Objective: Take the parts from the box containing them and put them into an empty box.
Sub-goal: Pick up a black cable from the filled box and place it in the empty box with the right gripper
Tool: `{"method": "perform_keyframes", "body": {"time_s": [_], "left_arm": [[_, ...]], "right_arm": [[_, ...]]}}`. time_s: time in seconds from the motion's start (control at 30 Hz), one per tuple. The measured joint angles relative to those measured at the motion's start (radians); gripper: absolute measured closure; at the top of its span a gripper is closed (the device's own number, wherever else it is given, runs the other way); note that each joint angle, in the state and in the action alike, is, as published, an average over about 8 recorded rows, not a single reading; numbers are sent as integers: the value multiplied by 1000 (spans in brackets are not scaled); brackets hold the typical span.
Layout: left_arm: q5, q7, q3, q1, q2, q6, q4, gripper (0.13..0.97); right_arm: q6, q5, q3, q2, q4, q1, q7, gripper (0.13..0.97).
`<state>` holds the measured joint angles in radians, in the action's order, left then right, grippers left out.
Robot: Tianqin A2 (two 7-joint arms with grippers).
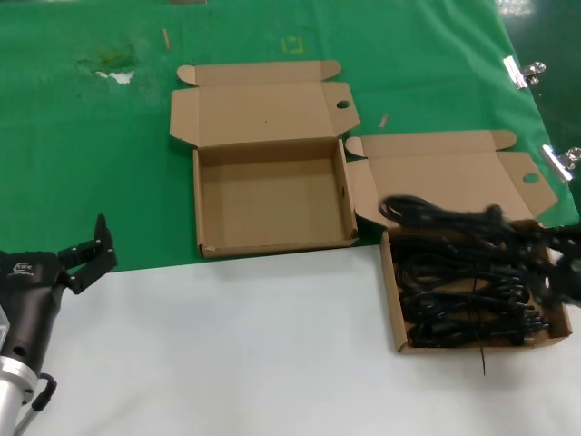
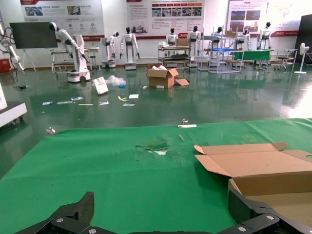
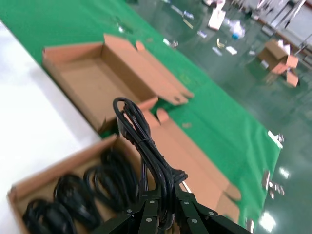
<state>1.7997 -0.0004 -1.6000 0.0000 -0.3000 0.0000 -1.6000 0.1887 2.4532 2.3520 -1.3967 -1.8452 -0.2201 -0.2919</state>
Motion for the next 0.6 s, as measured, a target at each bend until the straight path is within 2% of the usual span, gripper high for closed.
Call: {"method": "perform_keyframes", "body": {"time_s": [0.3,0.43,0.6], "left_arm": [[0,0,0,0,0,0,0,132],[0,0,0,0,0,0,0,132],[0,0,0,0,0,0,0,132]], "right_arm": [[79,223,230,115,-22,-283,-238,921],[115,271,325,180,-12,-394,-294,921],[147,292,381,272,25,-461,-351,921]]}}
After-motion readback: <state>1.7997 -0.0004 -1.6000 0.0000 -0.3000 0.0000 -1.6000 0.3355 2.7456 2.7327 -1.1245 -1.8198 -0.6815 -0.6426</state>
